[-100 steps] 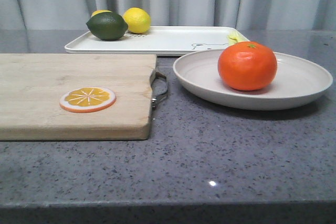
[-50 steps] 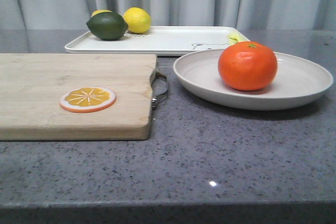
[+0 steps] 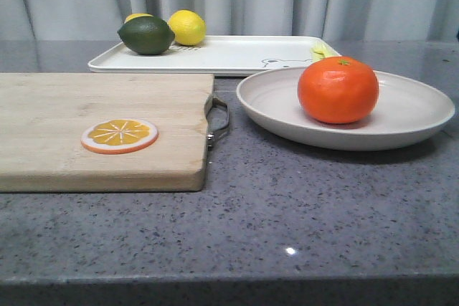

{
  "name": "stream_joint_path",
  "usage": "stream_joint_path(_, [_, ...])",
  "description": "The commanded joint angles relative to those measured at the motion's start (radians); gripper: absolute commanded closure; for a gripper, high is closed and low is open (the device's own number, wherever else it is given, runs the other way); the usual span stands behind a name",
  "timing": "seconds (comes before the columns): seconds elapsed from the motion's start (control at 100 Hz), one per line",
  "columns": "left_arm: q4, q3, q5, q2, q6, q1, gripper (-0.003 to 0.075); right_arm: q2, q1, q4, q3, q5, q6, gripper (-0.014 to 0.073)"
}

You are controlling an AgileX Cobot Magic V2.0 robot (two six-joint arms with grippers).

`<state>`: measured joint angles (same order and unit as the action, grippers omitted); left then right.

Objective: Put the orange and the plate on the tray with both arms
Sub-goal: 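Move the right gripper down to grip the plate rim nearest it, then lift the plate with the right gripper and carry it onto the tray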

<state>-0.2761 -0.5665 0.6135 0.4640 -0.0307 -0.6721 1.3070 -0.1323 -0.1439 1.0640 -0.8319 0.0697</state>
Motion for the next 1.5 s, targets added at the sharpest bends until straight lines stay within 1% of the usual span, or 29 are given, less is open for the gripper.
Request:
stream_joint_path(0.0, [-0.019,-0.025,-0.069,0.003,0.006,0.005,0.0741,0.017,-0.021,-0.010,0.057,0.038,-0.017,0.0198])
stream_joint_path(0.13, [-0.019,-0.025,-0.069,0.003,0.006,0.005,0.0741,0.080,-0.039,-0.010,0.091,0.035,-0.017,0.0198])
stream_joint_path(0.36, [-0.019,-0.025,-0.069,0.003,0.006,0.005,0.0741,0.164,-0.040,-0.010,0.121,0.037,-0.017,0.0198])
stream_joint_path(0.65, [-0.019,-0.025,-0.069,0.003,0.006,0.005,0.0741,0.212,-0.040,-0.010,0.123,0.040,-0.017,0.0210])
stream_joint_path(0.72, [-0.019,-0.025,-0.069,0.003,0.006,0.005,0.0741,0.217,-0.040,-0.010,0.123,0.040,-0.017,0.0253])
stream_joint_path(0.84, [-0.019,-0.025,-0.069,0.003,0.006,0.005,0.0741,0.224,-0.039,-0.010,0.123,0.041,-0.017,0.0364])
stream_joint_path(0.91, [-0.019,-0.025,-0.069,0.003,0.006,0.005,0.0741,0.228,-0.039,-0.010,0.123,0.038,-0.017,0.0413])
stream_joint_path(1.14, [-0.019,-0.025,-0.069,0.003,0.006,0.005,0.0741,0.232,-0.039,-0.010,0.124,0.038,-0.017,0.0527])
stream_joint_path(1.29, [-0.019,-0.025,-0.069,0.003,0.006,0.005,0.0741,0.232,-0.039,-0.010,0.124,0.038,-0.017,0.0624])
stream_joint_path(1.38, [-0.019,-0.025,-0.069,0.003,0.006,0.005,0.0741,0.232,-0.039,-0.010,0.124,0.038,-0.017,0.0658])
stream_joint_path(1.49, [-0.019,-0.025,-0.069,0.003,0.006,0.005,0.0741,0.232,-0.039,-0.010,0.124,0.038,-0.017,0.0660])
